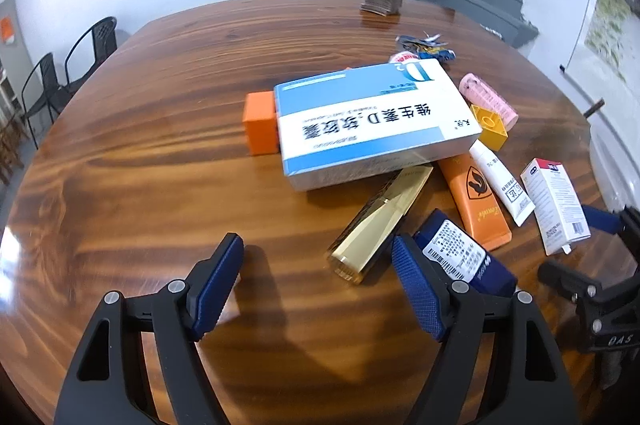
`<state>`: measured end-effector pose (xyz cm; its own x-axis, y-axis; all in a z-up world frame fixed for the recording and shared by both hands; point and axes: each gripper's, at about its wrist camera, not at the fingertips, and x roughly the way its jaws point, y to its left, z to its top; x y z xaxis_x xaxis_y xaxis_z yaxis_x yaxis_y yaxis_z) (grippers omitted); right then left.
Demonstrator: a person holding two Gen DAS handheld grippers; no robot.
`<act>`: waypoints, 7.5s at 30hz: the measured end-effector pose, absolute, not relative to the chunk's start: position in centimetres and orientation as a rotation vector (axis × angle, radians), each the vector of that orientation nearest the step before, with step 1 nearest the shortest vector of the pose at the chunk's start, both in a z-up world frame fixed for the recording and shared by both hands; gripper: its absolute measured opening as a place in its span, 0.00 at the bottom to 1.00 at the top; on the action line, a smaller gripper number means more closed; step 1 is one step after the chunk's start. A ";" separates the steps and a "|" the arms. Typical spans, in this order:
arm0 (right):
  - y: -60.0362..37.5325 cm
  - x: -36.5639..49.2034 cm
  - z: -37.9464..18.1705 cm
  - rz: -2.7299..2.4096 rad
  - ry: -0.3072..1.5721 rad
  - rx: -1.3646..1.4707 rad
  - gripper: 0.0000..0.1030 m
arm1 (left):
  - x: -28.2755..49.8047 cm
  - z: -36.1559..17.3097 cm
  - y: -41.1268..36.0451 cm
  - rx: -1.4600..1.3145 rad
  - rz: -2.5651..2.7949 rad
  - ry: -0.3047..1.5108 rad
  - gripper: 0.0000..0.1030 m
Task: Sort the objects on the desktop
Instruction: 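Grasp the gold lipstick tube with the left gripper while the right grasps the white-red box, then carry both items to the clear bowl and release them inside, then grasp the navy cosmetic bottle with the left gripper, then grasp the white tube with the right gripper while the left holds the navy bottle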
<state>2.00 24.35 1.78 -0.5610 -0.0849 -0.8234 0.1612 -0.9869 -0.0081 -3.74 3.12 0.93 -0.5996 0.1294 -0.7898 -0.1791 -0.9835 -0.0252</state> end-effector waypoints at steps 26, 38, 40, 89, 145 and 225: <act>25.3 0.6 2.4 -2.733 0.106 1.350 0.59 | -6.3 0.4 7.0 -1.268 2.515 0.152 0.39; 25.0 0.9 2.5 -2.729 0.124 1.317 0.49 | -5.2 0.7 8.1 -1.227 2.534 0.175 0.25; 24.8 1.0 2.5 -2.733 0.131 1.313 0.49 | -4.7 0.9 7.9 -1.218 2.544 0.161 0.25; 47.0 12.6 7.7 -3.326 -0.460 1.027 0.49 | 2.3 9.7 30.3 -0.922 2.208 0.245 0.25; 32.3 7.8 7.5 -2.974 -0.242 1.018 0.72 | 0.8 4.4 9.2 -1.187 2.551 0.006 0.34; 22.6 1.3 5.4 -2.711 -0.006 1.114 0.24 | -0.1 1.8 4.7 -1.159 2.597 -0.071 0.31</act>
